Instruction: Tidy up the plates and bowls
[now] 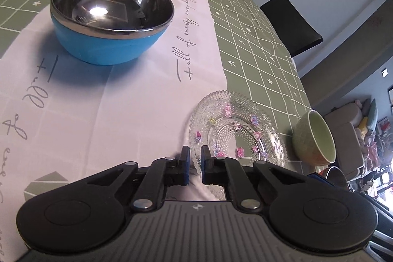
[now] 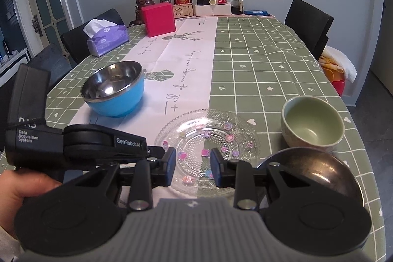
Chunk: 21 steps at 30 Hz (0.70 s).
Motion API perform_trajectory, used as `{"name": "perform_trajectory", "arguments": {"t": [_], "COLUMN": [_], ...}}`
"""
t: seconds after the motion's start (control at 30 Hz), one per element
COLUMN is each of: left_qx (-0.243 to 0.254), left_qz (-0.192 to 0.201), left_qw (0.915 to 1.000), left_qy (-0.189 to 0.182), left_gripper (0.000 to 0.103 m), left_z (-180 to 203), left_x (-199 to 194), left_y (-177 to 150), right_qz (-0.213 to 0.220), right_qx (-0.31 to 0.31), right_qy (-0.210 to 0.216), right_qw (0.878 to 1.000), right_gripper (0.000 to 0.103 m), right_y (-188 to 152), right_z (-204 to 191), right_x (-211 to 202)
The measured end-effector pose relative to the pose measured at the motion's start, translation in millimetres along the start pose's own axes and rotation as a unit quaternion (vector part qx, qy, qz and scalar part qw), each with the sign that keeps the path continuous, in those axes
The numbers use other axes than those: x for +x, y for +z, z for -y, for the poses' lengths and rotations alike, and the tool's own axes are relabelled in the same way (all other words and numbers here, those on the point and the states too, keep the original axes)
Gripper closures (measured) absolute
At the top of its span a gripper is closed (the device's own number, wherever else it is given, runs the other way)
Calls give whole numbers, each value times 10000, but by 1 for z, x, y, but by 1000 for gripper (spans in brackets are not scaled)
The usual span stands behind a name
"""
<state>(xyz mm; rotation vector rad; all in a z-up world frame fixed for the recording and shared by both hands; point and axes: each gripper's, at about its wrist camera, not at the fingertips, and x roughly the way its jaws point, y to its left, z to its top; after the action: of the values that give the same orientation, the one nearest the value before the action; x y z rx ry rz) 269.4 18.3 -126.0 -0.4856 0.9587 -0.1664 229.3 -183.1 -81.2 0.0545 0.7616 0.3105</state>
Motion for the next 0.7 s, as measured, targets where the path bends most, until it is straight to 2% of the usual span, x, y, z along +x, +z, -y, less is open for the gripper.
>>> {"name": "perform_trajectory", "arguments": {"t": [0.13,0.33,0.47,0.57,0.67,0.7], "left_qx": [-50,6,111,36,79,197], "left_qz": [-33,17,123,95,296,450], "left_qw": [10000,9993,9983,9985,9984,9973], "left_qy": [72,361,553,531,471,542], "left_gripper": [96,97,98,99,93,87], "left_z": [-10,-40,-58,-69,-74,-72], "left_x": [-8,-36,-55,-60,-67,-72], "left_y": [3,2,-1,-3,-3,-2], "right_qz": [-81,-248,-388,-487,-530,-536], "right_qx": [36,90,11,-4,58,98], "right_qy": [120,523,583,510,403,374], "right_qw": [9999,9983,9975,9975,9978,9978], "right_gripper": [73,73,73,69,66,64], "right_y": [-3,-11,-17,-22,-22,-21], "right_z": [-1,-12,-24,-29,-28,-28], "right_x": [3,9,15,23,31,33]}}
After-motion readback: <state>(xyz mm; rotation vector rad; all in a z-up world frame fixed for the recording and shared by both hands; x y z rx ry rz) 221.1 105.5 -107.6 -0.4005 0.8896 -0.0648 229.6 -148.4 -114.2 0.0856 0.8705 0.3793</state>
